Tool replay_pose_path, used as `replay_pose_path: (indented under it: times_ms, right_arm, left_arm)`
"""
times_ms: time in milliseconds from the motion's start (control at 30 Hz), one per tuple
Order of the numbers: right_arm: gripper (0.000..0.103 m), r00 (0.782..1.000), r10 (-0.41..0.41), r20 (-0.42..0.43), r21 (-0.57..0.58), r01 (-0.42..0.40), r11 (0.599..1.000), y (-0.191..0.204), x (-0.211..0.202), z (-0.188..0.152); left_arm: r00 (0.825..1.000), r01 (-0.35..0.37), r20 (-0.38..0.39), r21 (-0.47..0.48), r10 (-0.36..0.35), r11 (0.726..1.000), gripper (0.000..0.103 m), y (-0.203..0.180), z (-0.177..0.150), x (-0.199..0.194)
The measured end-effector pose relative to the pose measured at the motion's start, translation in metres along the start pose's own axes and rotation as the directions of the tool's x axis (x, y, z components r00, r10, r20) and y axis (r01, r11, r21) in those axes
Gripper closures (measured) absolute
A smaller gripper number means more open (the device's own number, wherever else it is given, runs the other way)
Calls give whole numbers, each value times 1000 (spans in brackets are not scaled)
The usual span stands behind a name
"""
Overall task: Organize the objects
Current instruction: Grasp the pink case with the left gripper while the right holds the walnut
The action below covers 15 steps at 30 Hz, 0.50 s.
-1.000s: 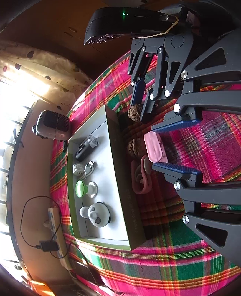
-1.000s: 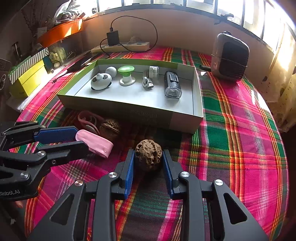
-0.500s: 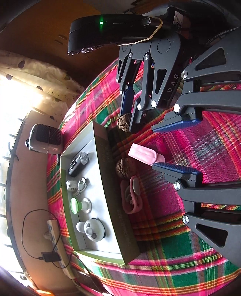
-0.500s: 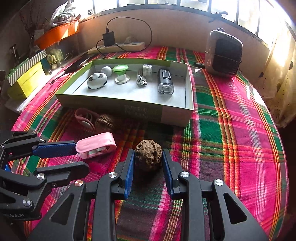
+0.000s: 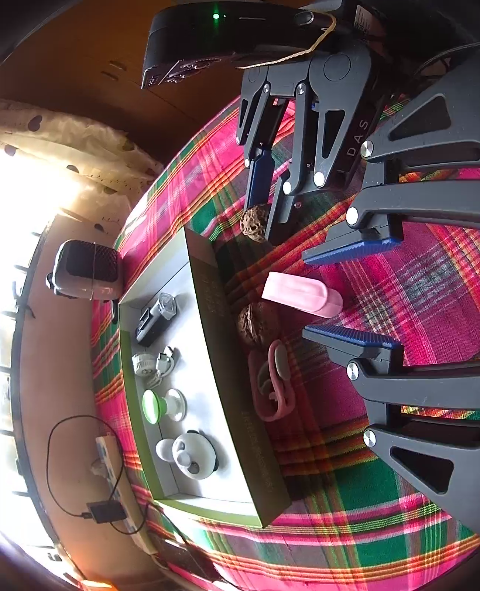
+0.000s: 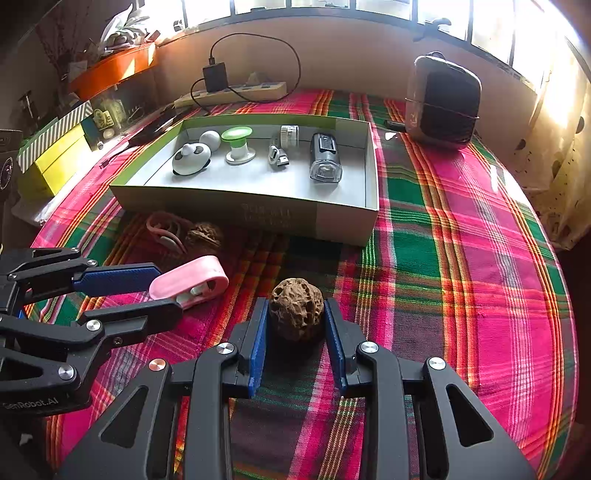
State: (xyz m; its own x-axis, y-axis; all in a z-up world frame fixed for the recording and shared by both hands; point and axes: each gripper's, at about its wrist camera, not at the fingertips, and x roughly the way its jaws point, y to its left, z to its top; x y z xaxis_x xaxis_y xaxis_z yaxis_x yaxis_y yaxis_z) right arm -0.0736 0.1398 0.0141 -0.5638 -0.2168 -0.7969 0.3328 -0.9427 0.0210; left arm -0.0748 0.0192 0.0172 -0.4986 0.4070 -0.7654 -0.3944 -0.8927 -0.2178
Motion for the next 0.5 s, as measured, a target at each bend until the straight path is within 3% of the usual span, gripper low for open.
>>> replay_pose_path:
  times_ms: [500]
  right_arm:
    - [72,1000,1,11,-3,-1,1000,-6,-1,-2]
  left_arm:
    - [999,-26,-22,16,26,1000,71,-6,13,18]
